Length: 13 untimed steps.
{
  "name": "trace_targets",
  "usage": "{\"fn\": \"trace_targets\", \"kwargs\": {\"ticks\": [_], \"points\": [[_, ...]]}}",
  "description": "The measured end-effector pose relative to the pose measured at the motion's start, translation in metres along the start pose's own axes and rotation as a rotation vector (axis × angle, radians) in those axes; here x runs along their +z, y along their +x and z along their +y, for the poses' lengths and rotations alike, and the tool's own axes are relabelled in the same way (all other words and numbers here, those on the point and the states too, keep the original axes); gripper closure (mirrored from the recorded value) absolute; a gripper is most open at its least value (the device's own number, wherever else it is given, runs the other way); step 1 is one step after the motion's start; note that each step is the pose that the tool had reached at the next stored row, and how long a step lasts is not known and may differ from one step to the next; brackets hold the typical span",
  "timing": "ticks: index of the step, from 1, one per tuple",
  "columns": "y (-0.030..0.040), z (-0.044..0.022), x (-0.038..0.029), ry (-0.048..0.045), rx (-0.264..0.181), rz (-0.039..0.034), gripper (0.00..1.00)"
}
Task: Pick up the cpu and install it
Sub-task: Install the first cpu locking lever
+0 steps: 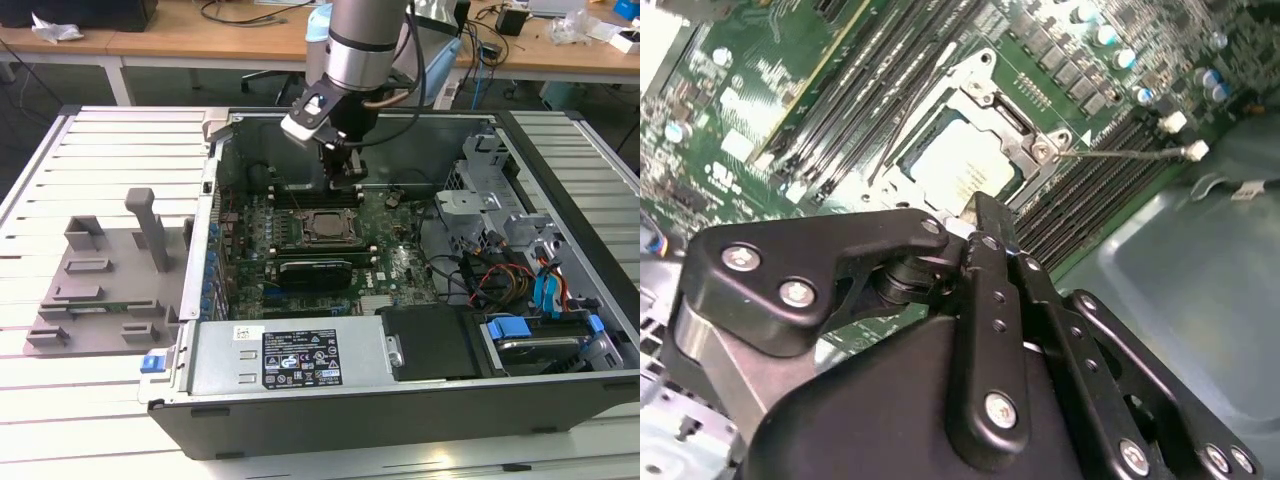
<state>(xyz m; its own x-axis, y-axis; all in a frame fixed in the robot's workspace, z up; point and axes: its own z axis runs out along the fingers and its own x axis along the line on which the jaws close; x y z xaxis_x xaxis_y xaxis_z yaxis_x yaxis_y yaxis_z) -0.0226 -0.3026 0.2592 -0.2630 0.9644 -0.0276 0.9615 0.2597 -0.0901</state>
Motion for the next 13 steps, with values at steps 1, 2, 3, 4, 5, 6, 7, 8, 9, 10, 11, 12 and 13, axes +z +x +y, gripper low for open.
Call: {"fn": "trace_targets", "kwargs": {"ticks": [1, 2, 3, 4, 5, 6, 7, 8, 9, 10, 11, 12, 13], "points": [[0.0, 0.0, 0.0, -0.0007, -0.026, -0.0024, 0.89], [0.0, 0.0, 0.0, -0.0012, -0.045, -0.0041, 0.89], [0.0, 0.0, 0.0, -0.0017, -0.062, -0.0056, 0.89], [0.0, 0.0, 0.0, -0.0027, -0.095, -0.0086, 0.89], [0.0, 0.0, 0.0, -0.004, -0.143, -0.0129, 0.89], [0.0, 0.0, 0.0, -0.005, -0.18, -0.0162, 0.89], [0.0, 0.0, 0.0, -0.0058, -0.212, -0.0192, 0.89], [0.0, 0.0, 0.0, -0.0068, -0.244, -0.022, 0.89], [0.0, 0.0, 0.0, -0.0073, -0.267, -0.0241, 0.89], [0.0, 0.0, 0.0, -0.008, -0.288, -0.026, 0.89], [0.0, 0.0, 0.0, -0.0087, -0.313, -0.0283, 0.89], [0.0, 0.0, 0.0, -0.0092, -0.334, -0.0302, 0.89], [0.0, 0.0, 0.0, -0.0097, -0.351, -0.0317, 0.89]]}}
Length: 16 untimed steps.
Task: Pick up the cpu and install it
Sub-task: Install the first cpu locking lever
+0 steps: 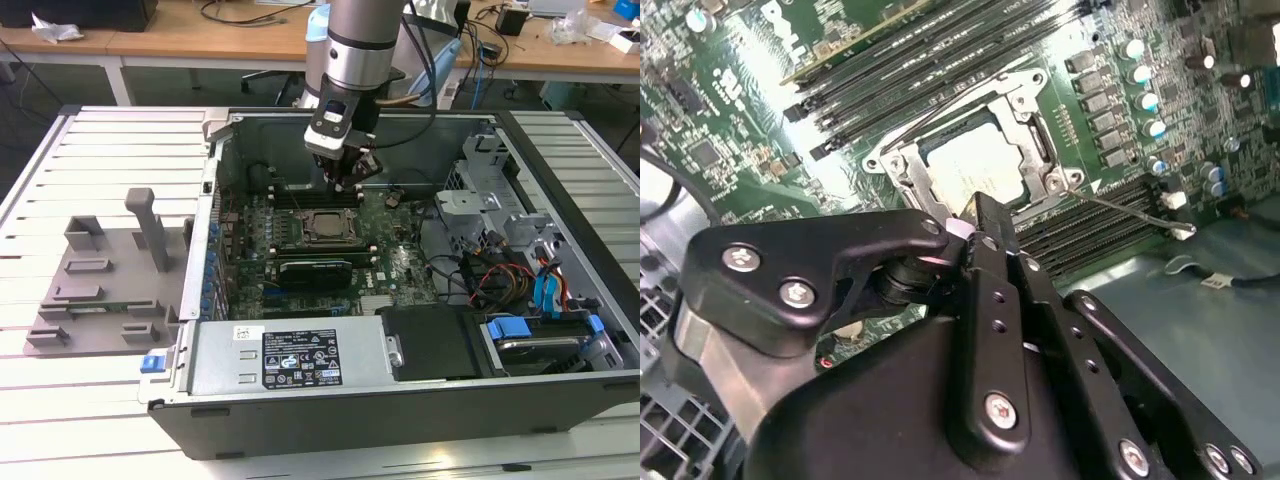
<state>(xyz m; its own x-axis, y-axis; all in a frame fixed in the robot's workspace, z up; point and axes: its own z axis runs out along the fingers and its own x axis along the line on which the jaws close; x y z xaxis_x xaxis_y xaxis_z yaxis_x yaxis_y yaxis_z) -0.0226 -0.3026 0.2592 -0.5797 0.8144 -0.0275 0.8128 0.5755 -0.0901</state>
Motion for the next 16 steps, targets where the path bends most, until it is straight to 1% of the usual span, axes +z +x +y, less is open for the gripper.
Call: {"fn": "trace_targets", "kwargs": {"ticks": [10, 13, 15, 16], "points": [[0.0, 0.0, 0.0, -0.0032, -0.116, -0.0105, 0.89], [0.0, 0.0, 0.0, -0.0047, -0.169, -0.0153, 0.89], [0.0, 0.0, 0.0, -0.0051, -0.188, -0.017, 0.89], [0.0, 0.0, 0.0, -0.0057, -0.207, -0.0188, 0.89]]}}
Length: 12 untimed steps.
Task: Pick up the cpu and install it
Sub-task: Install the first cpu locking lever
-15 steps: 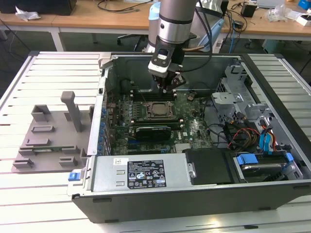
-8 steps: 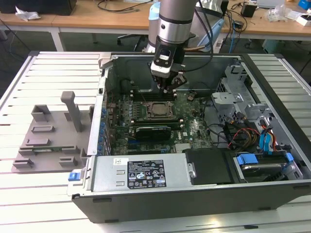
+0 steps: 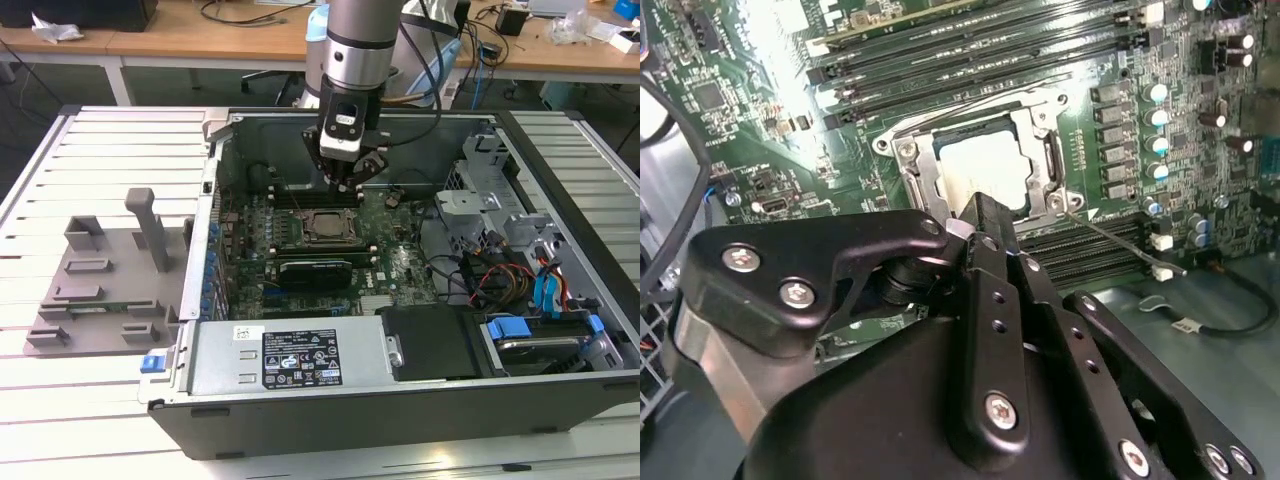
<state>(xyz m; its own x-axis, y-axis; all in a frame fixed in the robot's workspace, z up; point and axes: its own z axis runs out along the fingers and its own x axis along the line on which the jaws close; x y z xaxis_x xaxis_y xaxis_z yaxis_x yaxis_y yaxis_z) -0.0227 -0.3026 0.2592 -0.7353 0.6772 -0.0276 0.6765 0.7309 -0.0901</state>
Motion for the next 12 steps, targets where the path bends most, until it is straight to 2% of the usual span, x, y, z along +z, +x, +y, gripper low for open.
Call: {"fn": "trace_targets", "kwargs": {"ticks": [5, 12], "points": [[0.0, 0.0, 0.0, -0.0023, -0.082, -0.0074, 0.89], [0.0, 0.0, 0.0, -0.0043, -0.158, -0.0143, 0.89]]}}
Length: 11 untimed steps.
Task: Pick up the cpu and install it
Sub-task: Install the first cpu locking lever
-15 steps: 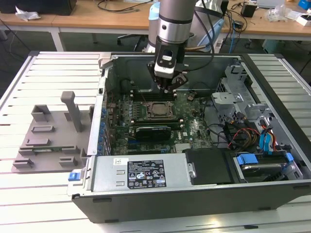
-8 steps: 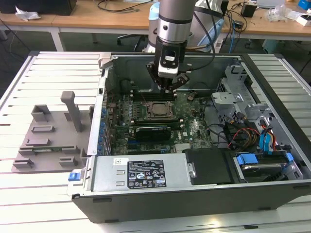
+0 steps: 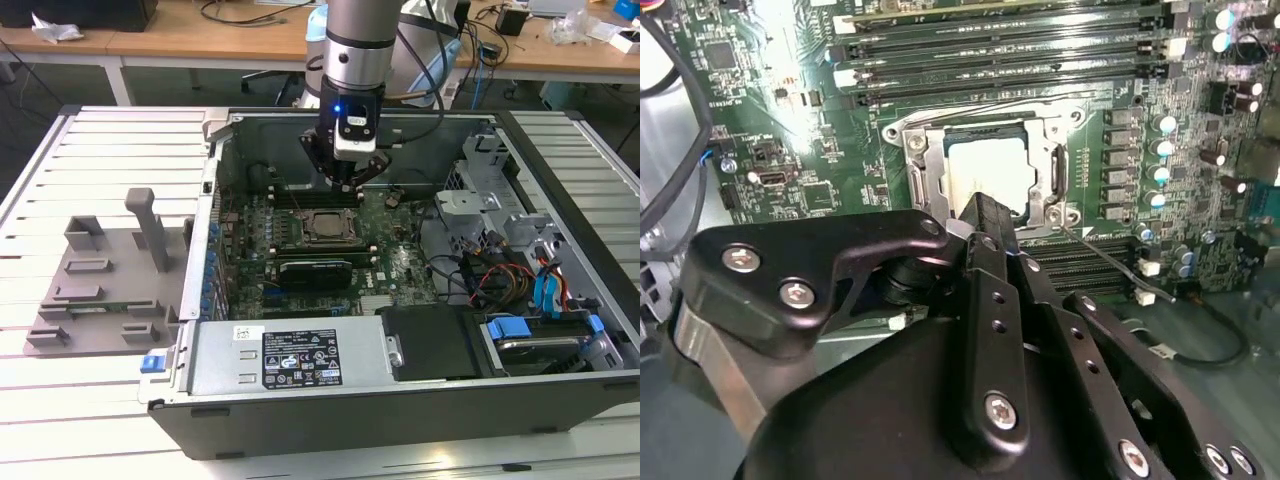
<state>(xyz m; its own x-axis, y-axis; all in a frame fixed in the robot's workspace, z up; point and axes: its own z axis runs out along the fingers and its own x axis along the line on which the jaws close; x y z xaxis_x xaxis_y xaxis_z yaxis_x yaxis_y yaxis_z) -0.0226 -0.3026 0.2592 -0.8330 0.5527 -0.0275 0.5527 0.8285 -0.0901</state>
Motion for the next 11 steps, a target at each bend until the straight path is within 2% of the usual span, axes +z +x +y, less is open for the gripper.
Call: {"fn": "trace_targets", "kwargs": {"ticks": [11], "points": [[0.0, 0.0, 0.0, -0.0029, -0.102, -0.0092, 0.89]]}}
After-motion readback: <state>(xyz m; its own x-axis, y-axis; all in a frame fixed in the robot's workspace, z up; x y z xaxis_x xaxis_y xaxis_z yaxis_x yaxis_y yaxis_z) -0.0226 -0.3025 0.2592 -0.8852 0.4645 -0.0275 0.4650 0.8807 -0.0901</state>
